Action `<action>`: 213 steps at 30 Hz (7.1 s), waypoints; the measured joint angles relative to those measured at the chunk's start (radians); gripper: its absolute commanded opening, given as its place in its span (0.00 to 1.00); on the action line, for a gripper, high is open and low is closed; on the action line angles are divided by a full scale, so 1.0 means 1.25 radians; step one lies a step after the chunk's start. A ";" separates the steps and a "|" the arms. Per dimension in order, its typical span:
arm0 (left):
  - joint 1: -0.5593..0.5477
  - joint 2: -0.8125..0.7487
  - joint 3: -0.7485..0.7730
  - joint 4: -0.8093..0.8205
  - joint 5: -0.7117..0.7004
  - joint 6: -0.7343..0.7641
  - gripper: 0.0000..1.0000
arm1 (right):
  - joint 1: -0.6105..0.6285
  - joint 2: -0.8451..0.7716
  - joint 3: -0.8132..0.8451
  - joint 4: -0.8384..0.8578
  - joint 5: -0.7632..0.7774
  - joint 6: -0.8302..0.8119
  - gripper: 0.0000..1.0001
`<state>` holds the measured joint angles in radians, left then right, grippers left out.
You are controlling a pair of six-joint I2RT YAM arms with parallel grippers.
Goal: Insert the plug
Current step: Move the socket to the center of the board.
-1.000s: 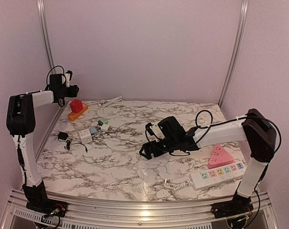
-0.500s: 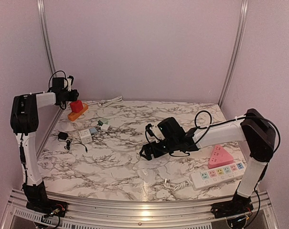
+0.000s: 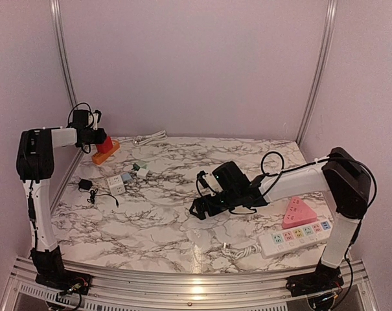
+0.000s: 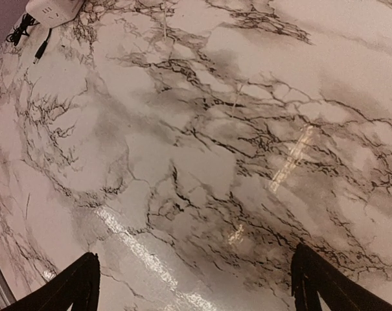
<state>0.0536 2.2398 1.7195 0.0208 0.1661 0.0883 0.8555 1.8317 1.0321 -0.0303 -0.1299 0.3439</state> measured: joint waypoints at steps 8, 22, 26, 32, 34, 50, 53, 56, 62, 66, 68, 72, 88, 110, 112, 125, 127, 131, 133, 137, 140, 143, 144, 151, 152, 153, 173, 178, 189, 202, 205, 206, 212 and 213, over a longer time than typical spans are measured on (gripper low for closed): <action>0.002 0.000 -0.003 0.002 -0.007 -0.026 0.15 | 0.002 0.001 0.000 0.000 0.000 0.000 0.97; 0.002 0.000 -0.027 0.036 0.012 -0.041 0.11 | 0.009 0.001 0.000 0.003 0.000 0.004 0.97; -0.001 -0.002 -0.038 0.051 -0.003 -0.041 0.08 | 0.010 0.001 0.000 0.015 0.000 0.004 0.97; -0.004 -0.011 -0.064 0.070 -0.019 -0.042 0.09 | 0.014 0.001 -0.002 0.024 0.000 0.005 0.97; -0.006 -0.014 -0.070 0.074 -0.023 -0.042 0.09 | 0.014 0.001 -0.004 0.025 0.000 0.006 0.97; -0.023 -0.023 -0.073 0.057 -0.072 -0.034 0.07 | 0.014 -0.009 -0.038 0.043 0.002 0.019 0.97; -0.023 -0.021 -0.059 0.036 -0.071 -0.039 0.06 | 0.014 -0.018 -0.042 0.043 0.004 0.019 0.97; -0.023 -0.018 -0.048 0.024 -0.070 -0.045 0.07 | 0.014 -0.023 -0.042 0.045 0.005 0.020 0.97; -0.023 -0.020 -0.047 0.021 -0.063 -0.051 0.23 | 0.014 -0.023 -0.042 0.045 0.005 0.020 0.97; -0.028 -0.029 -0.047 0.009 -0.052 -0.054 0.26 | 0.014 -0.023 -0.042 0.045 0.005 0.020 0.97; -0.031 -0.036 -0.047 -0.005 -0.050 -0.053 0.27 | 0.015 -0.023 -0.042 0.045 0.005 0.020 0.97; -0.034 -0.044 -0.037 -0.045 -0.050 -0.050 0.34 | 0.017 -0.023 -0.042 0.045 0.006 0.019 0.97; -0.081 -0.236 -0.257 -0.014 -0.110 -0.253 0.36 | 0.023 -0.023 -0.038 0.045 0.006 0.019 0.97; -0.089 -0.053 -0.197 0.028 -0.069 -0.428 0.29 | 0.026 -0.023 -0.038 0.045 0.022 0.018 0.98; -0.082 -0.044 -0.194 0.028 -0.067 -0.432 0.29 | 0.026 -0.023 -0.038 0.045 0.022 0.018 0.98; -0.033 0.037 -0.081 0.001 -0.034 -0.455 0.29 | 0.026 -0.023 -0.038 0.045 0.021 0.019 0.98; -0.021 0.050 -0.047 -0.013 -0.034 -0.458 0.29 | 0.026 -0.023 -0.038 0.045 0.021 0.019 0.98; -0.003 0.057 -0.010 -0.028 -0.035 -0.461 0.29 | 0.026 -0.023 -0.038 0.045 0.021 0.021 0.97; 0.003 0.060 0.007 -0.037 -0.033 -0.463 0.29 | 0.026 -0.023 -0.038 0.045 0.021 0.021 0.98; 0.005 0.062 0.014 -0.036 -0.012 -0.470 0.30 | 0.026 -0.023 -0.038 0.044 0.021 0.021 0.98; -0.001 0.045 -0.031 -0.004 0.004 -0.486 0.35 | 0.026 -0.023 -0.038 0.042 0.023 0.021 0.98; -0.029 -0.007 -0.122 0.029 0.014 -0.507 0.41 | 0.026 -0.023 -0.038 0.032 0.032 0.019 0.99; -0.043 -0.027 -0.146 0.036 0.015 -0.511 0.43 | 0.026 -0.024 -0.038 0.024 0.038 0.018 0.99; -0.171 -0.222 -0.243 0.075 0.027 -0.499 0.69 | 0.023 -0.083 -0.047 -0.024 0.096 0.020 0.99; -0.188 -0.256 -0.253 0.082 0.026 -0.492 0.72 | 0.020 -0.098 -0.053 -0.025 0.103 0.022 0.98; -0.204 -0.291 -0.262 0.089 0.023 -0.484 0.75 | 0.018 -0.120 -0.066 -0.025 0.114 0.025 0.98; -0.574 -0.529 -0.537 0.118 -0.039 -0.365 0.99 | -0.023 -0.458 -0.335 -0.158 0.434 0.350 0.98; -0.656 -0.600 -0.580 0.119 -0.084 -0.336 0.99 | -0.029 -0.611 -0.408 -0.217 0.522 0.491 0.98; -0.776 -0.641 -0.624 0.126 -0.147 -0.299 0.99 | -0.039 -0.649 -0.428 -0.430 0.634 0.805 0.98; -0.796 -0.623 -0.624 0.128 -0.145 -0.295 0.99 | -0.147 -0.593 -0.368 -0.561 0.648 0.868 0.99; -0.796 -0.618 -0.624 0.129 -0.141 -0.298 0.99 | -0.201 -0.602 -0.370 -0.559 0.641 0.850 0.99; -0.796 -0.618 -0.624 0.132 -0.140 -0.299 0.99 | -0.219 -0.603 -0.370 -0.559 0.641 0.842 0.98; -0.796 -0.618 -0.635 0.165 -0.140 -0.305 0.99 | -0.287 -0.590 -0.375 -0.554 0.637 0.797 0.99; -0.796 -0.618 -0.636 0.166 -0.140 -0.305 0.99 | -0.294 -0.584 -0.378 -0.547 0.635 0.788 0.98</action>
<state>-0.9417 1.4670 0.9245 0.2287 -0.0086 -0.2928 0.4877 1.1023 0.5602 -0.7139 0.6643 1.3293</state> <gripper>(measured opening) 0.988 0.985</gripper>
